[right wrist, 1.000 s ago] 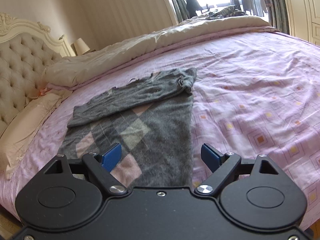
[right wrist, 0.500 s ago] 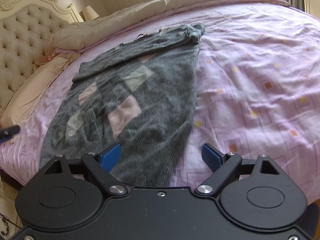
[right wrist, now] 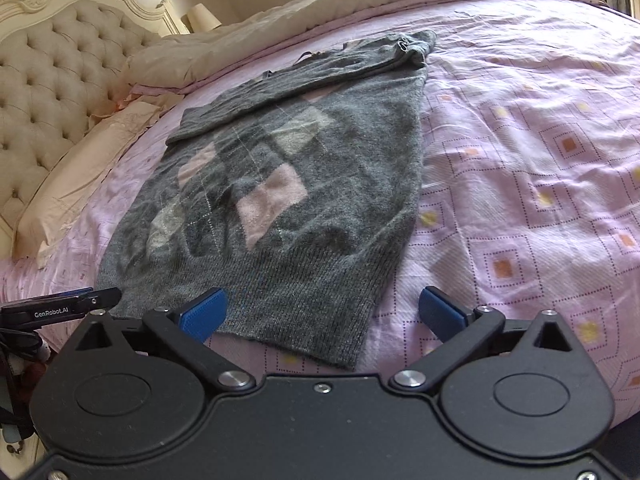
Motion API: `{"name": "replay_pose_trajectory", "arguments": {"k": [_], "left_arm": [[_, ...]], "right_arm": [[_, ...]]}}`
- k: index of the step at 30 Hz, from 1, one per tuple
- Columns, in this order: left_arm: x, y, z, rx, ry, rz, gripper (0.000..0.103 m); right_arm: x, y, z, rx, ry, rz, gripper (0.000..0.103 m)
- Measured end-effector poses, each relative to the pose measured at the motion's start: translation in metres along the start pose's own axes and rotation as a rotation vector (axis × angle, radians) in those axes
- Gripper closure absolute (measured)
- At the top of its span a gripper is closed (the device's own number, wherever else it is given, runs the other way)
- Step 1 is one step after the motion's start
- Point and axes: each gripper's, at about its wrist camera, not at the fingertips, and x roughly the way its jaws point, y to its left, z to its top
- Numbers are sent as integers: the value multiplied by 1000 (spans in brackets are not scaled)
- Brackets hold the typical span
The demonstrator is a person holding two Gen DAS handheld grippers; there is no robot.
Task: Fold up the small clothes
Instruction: 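Move both grippers down to the ribbed hem of the grey sweater, then close both grippers on the sweater hem, then lift the hem with both grippers and fold it over toward the collar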
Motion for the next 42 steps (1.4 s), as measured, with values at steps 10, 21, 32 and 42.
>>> {"name": "replay_pose_trajectory", "arguments": {"k": [10, 21, 32, 42], "left_arm": [[15, -11, 9, 26, -9, -46, 34], [5, 2, 1, -52, -34, -76, 68], [-14, 20, 30, -222, -97, -220, 99], [-23, 25, 127, -229, -285, -312, 99]], "right_arm": [[8, -2, 2, 48, -43, 107, 5], [5, -13, -3, 71, -25, 102, 73], [-11, -12, 19, 134, -75, 201, 87], [-18, -16, 110, 169, -232, 298, 87]]}}
